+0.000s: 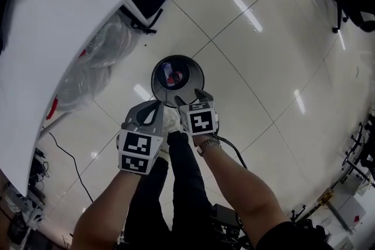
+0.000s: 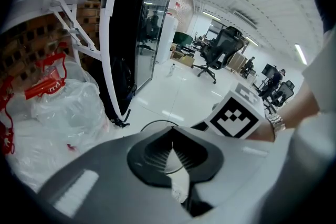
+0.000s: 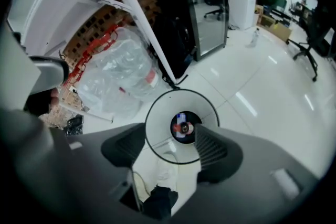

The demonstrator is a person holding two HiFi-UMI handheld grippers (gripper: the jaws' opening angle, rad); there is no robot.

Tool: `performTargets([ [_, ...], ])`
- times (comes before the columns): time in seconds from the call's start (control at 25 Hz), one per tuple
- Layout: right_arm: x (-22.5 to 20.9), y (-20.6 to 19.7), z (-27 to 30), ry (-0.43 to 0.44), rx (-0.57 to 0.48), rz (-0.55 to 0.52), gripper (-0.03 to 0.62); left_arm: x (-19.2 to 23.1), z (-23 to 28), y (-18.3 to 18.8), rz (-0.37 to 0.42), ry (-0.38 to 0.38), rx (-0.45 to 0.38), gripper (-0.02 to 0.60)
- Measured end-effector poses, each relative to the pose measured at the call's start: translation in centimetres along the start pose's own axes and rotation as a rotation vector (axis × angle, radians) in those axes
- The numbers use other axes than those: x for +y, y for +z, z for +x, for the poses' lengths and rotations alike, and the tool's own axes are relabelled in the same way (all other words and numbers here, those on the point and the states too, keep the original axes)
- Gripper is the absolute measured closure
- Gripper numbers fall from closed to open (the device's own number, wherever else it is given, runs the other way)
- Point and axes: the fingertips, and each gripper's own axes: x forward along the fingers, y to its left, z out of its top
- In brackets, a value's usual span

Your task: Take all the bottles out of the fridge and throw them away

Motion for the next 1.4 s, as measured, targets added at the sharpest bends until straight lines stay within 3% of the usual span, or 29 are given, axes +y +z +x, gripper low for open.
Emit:
performTargets([
  [0.4,2.7,1.2,-3.0,0.029,-0.037,-0.034,0.303,0.3,-2.8,1.5,-0.008,0.033,-0.031,0.578],
  [0.84,11.3,7.1,-13.0,0.136,-0.179,-0.13,0.303,-0.3,-11.6,4.5,-0.031,0.099,-0.111,0.578],
  [1.4,24.3,15.9,-28.8,0.291,-0.396,-0.393,0.303,0.1,-29.0,13.1,-0.049,0.315,-0.384,0.578],
])
